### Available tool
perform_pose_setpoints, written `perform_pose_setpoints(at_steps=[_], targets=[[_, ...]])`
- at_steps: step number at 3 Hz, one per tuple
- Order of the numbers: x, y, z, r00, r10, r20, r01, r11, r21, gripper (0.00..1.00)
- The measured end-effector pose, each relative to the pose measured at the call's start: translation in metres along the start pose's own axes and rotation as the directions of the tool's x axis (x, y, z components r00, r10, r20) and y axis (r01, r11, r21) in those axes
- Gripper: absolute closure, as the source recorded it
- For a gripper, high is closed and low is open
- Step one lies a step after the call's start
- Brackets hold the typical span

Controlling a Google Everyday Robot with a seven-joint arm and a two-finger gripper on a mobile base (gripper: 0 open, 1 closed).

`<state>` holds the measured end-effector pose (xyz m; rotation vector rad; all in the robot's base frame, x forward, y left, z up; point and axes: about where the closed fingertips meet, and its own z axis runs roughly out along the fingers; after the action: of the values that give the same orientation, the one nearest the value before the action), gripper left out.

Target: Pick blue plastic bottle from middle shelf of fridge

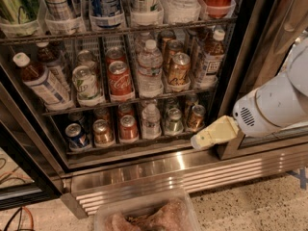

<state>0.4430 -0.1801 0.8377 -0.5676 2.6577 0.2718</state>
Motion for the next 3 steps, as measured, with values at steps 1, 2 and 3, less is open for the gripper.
perform_pose_setpoints(at_steps=[1,2,3], targets=[[0.000,0.000,0.000,1.000,0.001,0.000,-0.001,1.0000,0.000,0.00],[-0.001,0.005,0.013,0.999,0.015,0.046,-0.016,0.9998,0.012,0.00],[-0.004,0.007,0.034,0.990,0.055,0.133,-0.062,0.9969,0.048,0.00]])
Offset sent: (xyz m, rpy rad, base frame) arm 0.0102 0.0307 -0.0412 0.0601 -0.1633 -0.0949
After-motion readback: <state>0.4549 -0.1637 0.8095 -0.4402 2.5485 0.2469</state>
